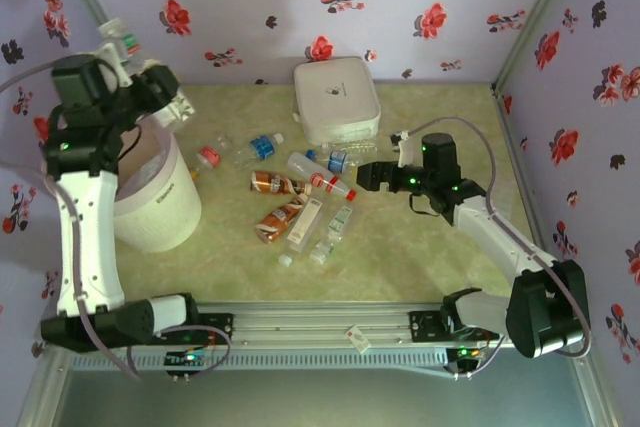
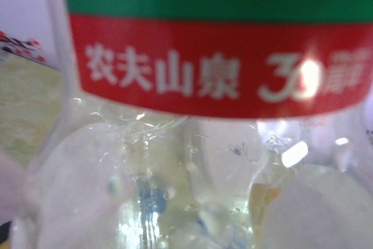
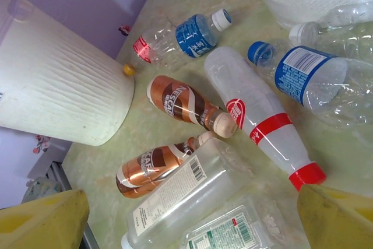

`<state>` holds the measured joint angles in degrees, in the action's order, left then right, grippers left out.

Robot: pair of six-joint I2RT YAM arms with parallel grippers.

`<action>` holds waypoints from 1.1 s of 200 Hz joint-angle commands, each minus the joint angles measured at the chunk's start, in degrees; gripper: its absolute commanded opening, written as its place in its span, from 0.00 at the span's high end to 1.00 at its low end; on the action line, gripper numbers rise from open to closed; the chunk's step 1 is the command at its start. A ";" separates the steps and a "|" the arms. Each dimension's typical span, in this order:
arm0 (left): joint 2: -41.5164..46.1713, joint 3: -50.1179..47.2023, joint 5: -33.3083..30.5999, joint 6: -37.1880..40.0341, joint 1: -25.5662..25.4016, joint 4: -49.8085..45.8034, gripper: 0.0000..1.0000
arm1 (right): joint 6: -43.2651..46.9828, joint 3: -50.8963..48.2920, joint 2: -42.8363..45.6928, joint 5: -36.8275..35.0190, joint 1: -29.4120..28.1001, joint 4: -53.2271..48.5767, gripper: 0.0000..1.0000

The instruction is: Put the plastic bottles in the bin

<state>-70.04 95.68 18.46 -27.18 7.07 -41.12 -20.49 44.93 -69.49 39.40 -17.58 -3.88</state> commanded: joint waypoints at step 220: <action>-4.34 -21.31 -13.96 19.82 14.73 -17.23 0.84 | 5.55 3.28 -2.88 -3.63 0.88 -6.64 0.08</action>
<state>-72.73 75.81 5.23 -8.71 22.44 -59.18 -16.01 45.89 -71.37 35.73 -17.12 -10.83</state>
